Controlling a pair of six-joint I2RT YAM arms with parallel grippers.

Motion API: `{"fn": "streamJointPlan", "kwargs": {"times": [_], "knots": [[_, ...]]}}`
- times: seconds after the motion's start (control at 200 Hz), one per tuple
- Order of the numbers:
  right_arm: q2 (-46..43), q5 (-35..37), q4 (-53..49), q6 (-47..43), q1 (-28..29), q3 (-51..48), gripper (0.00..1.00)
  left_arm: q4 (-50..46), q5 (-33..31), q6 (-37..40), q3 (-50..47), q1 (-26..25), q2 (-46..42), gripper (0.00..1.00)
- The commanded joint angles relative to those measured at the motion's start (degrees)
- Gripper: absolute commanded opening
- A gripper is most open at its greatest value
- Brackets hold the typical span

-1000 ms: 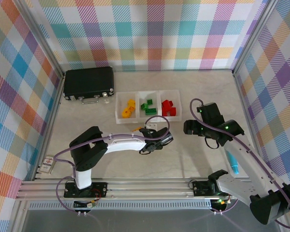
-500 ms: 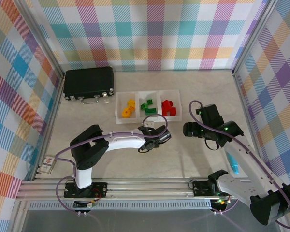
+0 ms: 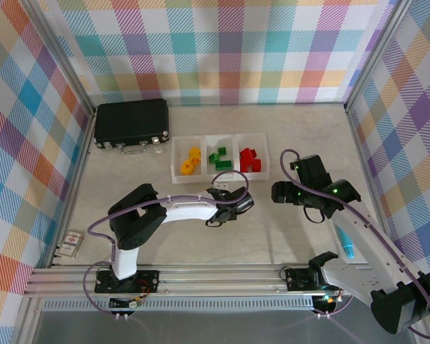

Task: Sort the legos into containers by color
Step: Pick up the lego from the center of the table.

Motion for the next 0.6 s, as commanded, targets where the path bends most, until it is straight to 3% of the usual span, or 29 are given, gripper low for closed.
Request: {"fn": "streamJointPlan", "kwargs": {"times": [0.0, 0.3, 0.595], "knots": [[-1.16, -0.69, -0.63, -0.38, -0.32, -0.35, 0.83, 1.31, 1.64, -0.19, 0.13, 0.7, 0.56, 0.29], [-4.05, 0.96, -1.87, 0.44, -0.32, -0.17, 0.83, 2.25, 1.6, 4.65, 5.24, 0.53, -3.12, 0.26], [-7.73, 3.74, -3.0, 2.64, -0.35, -0.54, 0.83, -1.51, -1.1, 15.72, 23.73, 2.63, 0.55, 0.24]]}}
